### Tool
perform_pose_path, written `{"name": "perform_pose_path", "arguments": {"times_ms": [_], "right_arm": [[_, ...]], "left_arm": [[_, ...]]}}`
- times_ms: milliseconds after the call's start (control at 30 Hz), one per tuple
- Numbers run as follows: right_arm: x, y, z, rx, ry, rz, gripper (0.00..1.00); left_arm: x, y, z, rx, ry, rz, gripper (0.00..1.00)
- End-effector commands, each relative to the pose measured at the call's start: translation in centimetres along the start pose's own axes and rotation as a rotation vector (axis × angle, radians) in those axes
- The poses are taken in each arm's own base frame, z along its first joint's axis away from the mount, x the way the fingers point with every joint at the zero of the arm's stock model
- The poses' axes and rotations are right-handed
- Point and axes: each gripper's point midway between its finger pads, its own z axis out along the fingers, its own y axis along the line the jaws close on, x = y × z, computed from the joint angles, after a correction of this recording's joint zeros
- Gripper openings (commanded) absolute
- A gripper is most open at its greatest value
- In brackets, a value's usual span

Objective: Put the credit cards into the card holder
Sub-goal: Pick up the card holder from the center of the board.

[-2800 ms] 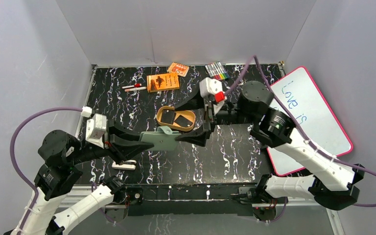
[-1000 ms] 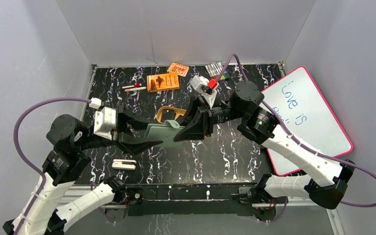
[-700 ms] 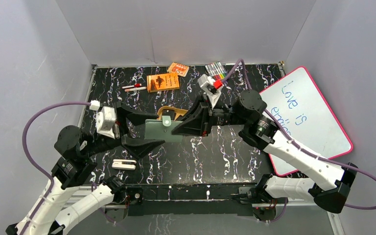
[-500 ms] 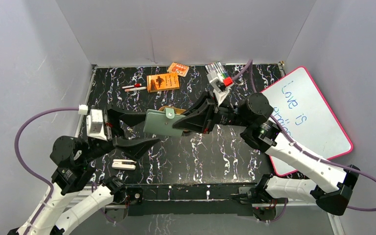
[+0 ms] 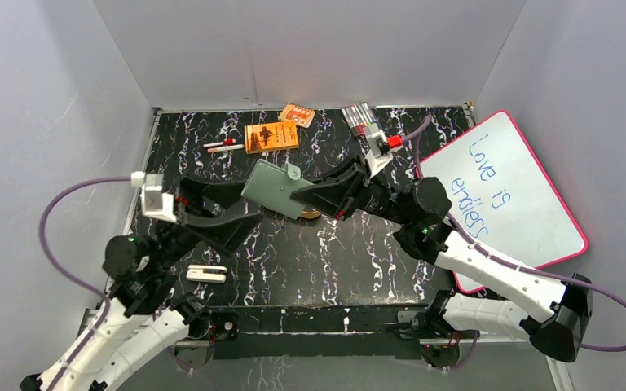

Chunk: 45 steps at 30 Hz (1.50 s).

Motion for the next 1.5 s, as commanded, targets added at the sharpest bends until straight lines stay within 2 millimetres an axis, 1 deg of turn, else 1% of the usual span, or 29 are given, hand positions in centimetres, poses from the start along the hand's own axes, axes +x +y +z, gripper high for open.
{"name": "perform_pose_path", "arguments": {"times_ms": [0,67,200,367,467,600,700,800,933,1167,1233,1333,1467], "right_arm": [[-6.2,2.2,-0.2,-0.043,-0.283,-0.027,0.00],[-6.8,1.8,-0.4,-0.024,-0.325,-0.021,0.00],[-7.3,0.8,-0.7,0.029,-0.387,-0.007,0.00],[-7.6,-0.8,-1.2,0.113,-0.441,0.013,0.00],[-7.6,-1.6,-1.3,0.155,-0.456,0.015,0.00],[-7.5,-2.2,-1.3,0.186,-0.459,0.012,0.00],[-7.4,-2.5,-1.4,0.200,-0.462,0.012,0.00],[-7.3,-2.7,-1.3,0.208,-0.460,0.017,0.00],[-7.0,-3.1,-1.4,0.222,-0.455,0.021,0.00],[-6.8,-3.3,-1.2,0.223,-0.447,0.028,0.00],[-6.7,-3.3,-1.1,0.222,-0.446,0.032,0.00],[-6.6,-3.4,-0.9,0.221,-0.441,0.038,0.00],[-6.3,-3.6,-0.7,0.219,-0.434,0.045,0.00]], "left_arm": [[-1.2,0.1,2.4,0.045,-0.104,-0.139,0.88],[-0.5,0.8,3.5,0.035,-0.092,-0.171,0.87],[-0.1,2.0,4.6,0.007,-0.108,-0.231,0.85],[0.2,4.1,5.7,-0.075,-0.152,-0.356,0.77],[0.3,4.7,6.3,-0.089,-0.164,-0.392,0.74],[0.0,4.3,7.3,-0.056,-0.159,-0.408,0.65],[0.4,3.9,7.9,-0.021,-0.136,-0.427,0.59],[0.8,3.8,8.4,-0.001,-0.119,-0.448,0.56],[0.3,3.4,8.6,0.021,-0.137,-0.453,0.51],[-0.6,2.8,8.8,0.064,-0.165,-0.442,0.47],[-0.8,2.4,8.9,0.085,-0.164,-0.442,0.44],[-0.8,2.1,9.2,0.106,-0.159,-0.441,0.37],[-0.8,2.1,9.3,0.115,-0.159,-0.442,0.33]]}}
